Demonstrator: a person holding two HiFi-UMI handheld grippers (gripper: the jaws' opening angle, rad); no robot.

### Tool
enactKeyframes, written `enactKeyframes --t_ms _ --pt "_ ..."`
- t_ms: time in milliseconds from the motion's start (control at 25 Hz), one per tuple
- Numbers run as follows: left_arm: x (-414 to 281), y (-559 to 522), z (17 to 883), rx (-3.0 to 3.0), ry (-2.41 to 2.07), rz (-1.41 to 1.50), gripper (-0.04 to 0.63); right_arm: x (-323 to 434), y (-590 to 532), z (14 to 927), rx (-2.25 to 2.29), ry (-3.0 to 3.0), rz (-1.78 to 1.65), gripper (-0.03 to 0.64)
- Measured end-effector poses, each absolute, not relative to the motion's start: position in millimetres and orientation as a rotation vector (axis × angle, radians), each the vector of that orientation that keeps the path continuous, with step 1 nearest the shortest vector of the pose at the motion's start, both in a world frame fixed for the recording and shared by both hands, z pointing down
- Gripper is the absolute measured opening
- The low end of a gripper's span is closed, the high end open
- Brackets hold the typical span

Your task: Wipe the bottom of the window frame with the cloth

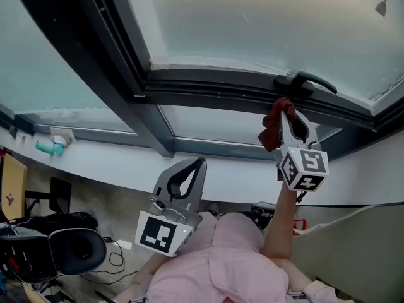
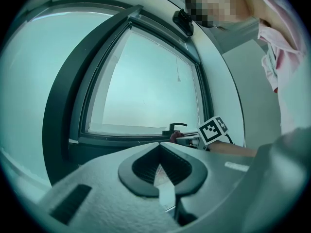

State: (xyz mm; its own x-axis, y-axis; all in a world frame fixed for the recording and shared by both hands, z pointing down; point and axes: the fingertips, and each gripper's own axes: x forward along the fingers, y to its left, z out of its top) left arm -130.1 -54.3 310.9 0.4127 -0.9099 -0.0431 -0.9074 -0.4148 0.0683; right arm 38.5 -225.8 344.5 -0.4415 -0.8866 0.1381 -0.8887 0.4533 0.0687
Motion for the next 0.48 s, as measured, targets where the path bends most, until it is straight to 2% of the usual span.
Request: enactKeyframes --t_ms 480 --pt "-132.9 -52.8 323.5 2.623 -1.656 -0.012 -0.002 49.0 -227.3 344.4 1.602 -2.529 0.029 0.061"
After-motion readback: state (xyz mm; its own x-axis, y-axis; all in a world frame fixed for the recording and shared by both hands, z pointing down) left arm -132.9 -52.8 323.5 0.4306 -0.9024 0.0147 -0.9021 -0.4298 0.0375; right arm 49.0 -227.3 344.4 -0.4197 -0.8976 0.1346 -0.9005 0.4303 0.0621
